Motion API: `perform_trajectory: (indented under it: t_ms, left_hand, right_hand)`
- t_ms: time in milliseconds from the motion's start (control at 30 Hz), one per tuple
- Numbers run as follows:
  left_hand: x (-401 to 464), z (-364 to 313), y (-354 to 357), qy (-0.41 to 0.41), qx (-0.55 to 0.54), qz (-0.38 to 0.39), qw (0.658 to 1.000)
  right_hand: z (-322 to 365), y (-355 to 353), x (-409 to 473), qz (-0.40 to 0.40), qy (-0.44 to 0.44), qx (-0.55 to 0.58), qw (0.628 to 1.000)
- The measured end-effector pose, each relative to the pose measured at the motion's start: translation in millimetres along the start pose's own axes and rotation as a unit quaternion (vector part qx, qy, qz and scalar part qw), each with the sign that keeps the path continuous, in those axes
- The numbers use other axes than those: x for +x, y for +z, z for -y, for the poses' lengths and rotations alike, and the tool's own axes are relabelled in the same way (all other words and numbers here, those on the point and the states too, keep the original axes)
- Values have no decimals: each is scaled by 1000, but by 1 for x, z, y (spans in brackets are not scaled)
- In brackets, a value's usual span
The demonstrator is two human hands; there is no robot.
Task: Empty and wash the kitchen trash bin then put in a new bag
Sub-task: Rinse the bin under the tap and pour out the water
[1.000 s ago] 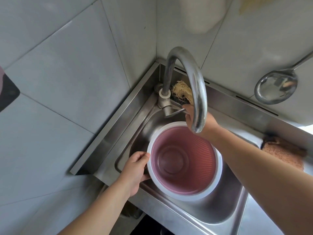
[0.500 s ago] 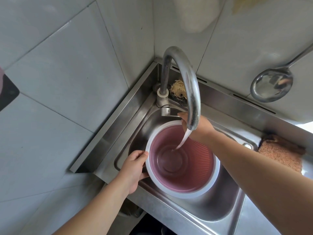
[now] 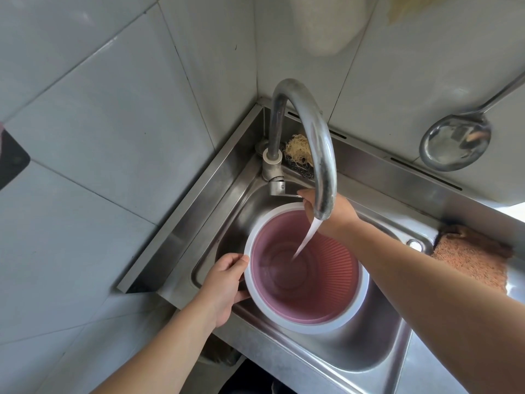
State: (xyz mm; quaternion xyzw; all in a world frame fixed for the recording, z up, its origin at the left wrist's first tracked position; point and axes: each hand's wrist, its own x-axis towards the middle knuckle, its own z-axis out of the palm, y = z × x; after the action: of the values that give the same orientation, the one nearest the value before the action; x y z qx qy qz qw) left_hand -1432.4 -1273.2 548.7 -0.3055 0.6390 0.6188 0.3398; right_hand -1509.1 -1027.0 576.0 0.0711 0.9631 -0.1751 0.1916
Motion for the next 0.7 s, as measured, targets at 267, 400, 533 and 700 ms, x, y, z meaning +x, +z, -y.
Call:
perform_trajectory:
  t_ms: [267,400,533,700]
  left_hand:
    - [0,0,0,0,2,1,1000]
    - [-1,0,0,-1,5,3,1000]
    - [-1,0,0,-2,5,3,1000]
    - [-2,-1,0,-2,6,2,1000]
  right_hand:
    - [0,4,-1,-3,-1,-12,1000]
    - [-2,4,-2,-1,-5,-7,1000]
    - [-2,6,0,0,6,-1,1000]
    - [-1,6,-1,-3,12,37,999]
